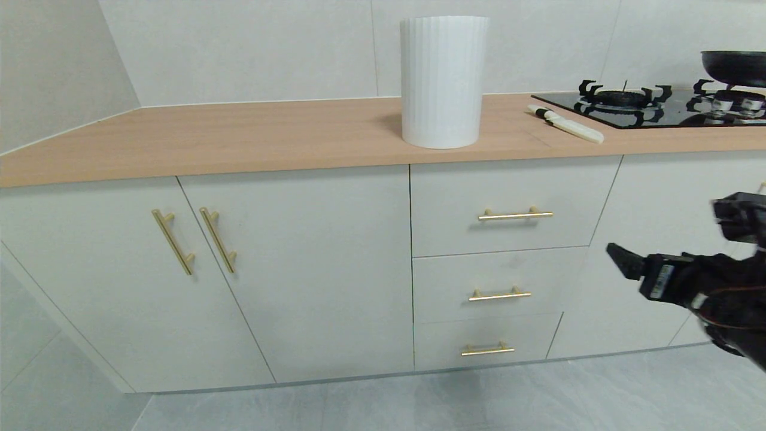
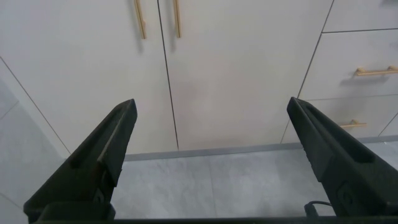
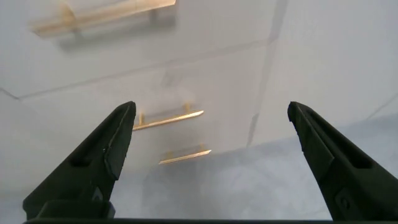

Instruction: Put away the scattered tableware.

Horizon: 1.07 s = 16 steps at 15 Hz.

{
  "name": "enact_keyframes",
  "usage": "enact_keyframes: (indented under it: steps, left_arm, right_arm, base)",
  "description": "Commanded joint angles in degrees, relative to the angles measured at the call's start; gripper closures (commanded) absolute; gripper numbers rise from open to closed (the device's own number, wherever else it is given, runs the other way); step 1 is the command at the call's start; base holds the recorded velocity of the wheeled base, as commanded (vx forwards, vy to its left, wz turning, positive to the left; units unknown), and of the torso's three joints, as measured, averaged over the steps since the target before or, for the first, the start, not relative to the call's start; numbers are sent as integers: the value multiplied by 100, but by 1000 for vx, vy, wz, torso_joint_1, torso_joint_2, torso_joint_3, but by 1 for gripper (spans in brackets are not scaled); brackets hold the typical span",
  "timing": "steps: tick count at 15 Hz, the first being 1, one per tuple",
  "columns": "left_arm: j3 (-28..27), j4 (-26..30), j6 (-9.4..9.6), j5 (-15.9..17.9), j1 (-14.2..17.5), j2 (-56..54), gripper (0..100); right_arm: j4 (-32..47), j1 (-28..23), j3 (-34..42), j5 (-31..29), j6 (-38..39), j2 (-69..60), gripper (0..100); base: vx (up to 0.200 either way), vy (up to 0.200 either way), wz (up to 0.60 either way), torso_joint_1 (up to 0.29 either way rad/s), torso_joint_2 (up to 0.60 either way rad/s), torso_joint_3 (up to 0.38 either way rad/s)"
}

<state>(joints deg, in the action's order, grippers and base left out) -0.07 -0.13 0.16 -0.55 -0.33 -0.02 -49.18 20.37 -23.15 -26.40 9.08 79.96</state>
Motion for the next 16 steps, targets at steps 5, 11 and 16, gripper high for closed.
enact_keyframes:
  steps: [5, 11, 16]
  left_arm:
    - [-1, -4, 2, -7, -2, 2, 0]
    - [7, -4, 2, 2, -2, 2, 0]
    - [7, -4, 2, -7, -2, 2, 0]
  right_arm:
    - [3081, -1176, 715, 399, -891, -5763, 0]
    - [4478, -1668, 592, 452, -1066, -7468, 0]
    - [4874, -2028, 882, 584, -1049, -7996, 0]
  base:
    - [0, 0, 0, 0, 0, 0]
    - [0, 0, 0, 0, 0, 0]
    - [0, 0, 0, 0, 0, 0]
